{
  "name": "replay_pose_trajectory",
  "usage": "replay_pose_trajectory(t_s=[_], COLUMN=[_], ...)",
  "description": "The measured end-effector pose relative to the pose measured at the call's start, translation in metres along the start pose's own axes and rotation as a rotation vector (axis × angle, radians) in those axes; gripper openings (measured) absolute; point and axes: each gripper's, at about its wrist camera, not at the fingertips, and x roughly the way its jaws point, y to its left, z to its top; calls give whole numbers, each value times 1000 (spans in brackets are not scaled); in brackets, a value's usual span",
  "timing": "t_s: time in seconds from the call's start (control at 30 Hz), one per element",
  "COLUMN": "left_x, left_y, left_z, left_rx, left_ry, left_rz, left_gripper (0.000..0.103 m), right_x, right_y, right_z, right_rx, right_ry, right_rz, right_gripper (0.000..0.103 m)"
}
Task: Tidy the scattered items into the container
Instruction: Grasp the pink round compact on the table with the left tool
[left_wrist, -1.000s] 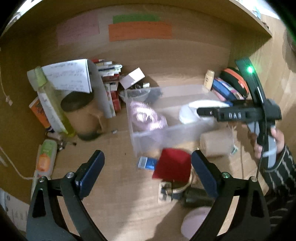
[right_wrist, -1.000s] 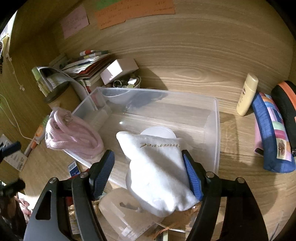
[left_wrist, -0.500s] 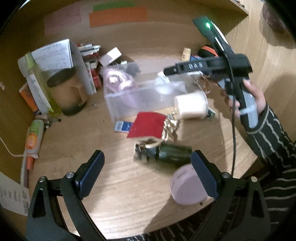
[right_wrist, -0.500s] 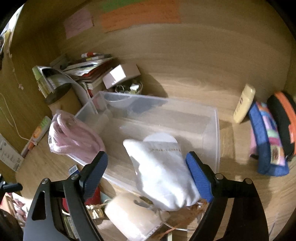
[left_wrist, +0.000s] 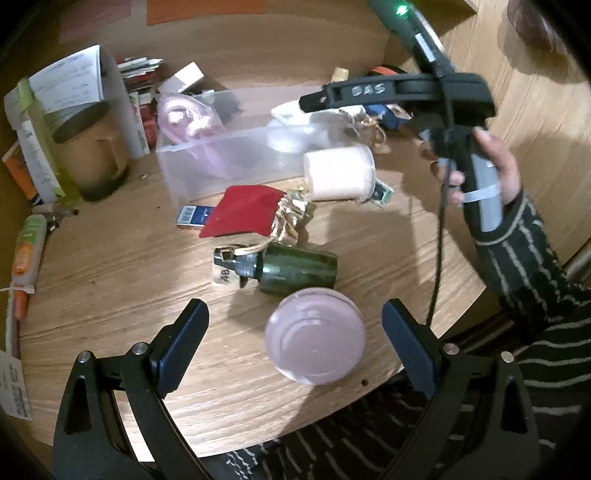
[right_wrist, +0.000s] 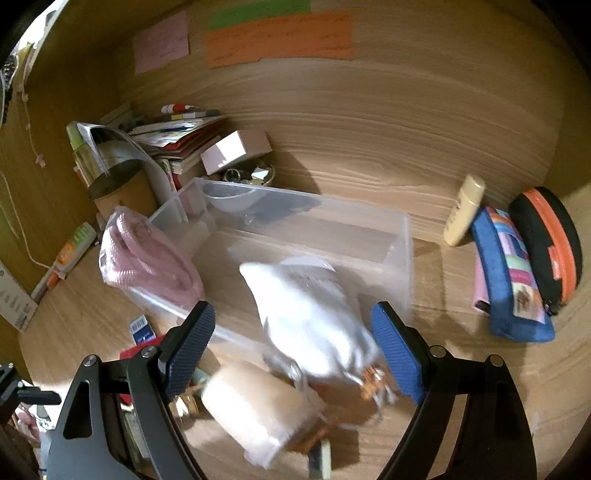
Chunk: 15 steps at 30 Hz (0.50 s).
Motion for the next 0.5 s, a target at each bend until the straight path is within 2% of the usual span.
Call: replay_pose_trajectory(t_s=[0.17,0.27,0.33,0.4,0.5], left_x=[19,29,33,35,35], left_y=[0,-2,-3,-4,-6], left_z=[-4,-6,-7,-8,-9], left_rx=[-7,-5,-4,2,22], left_ry=[44,58,61,70,55], left_rz=[-12,6,4,-16,29], left_gripper=[96,95,87,64,64], right_x=[-15,-18,-18,-19,-22], right_y=[-7,-9,-9,-10,-10], right_z=[-12,-17,-19,-21,-23], right_rx=[-16,-25,-31,-35,-42], right_ry=[-8,-3,2,6,4], right_rz=[-24,-35,-47,-55,-57], right_gripper=[85,85,85,85,85])
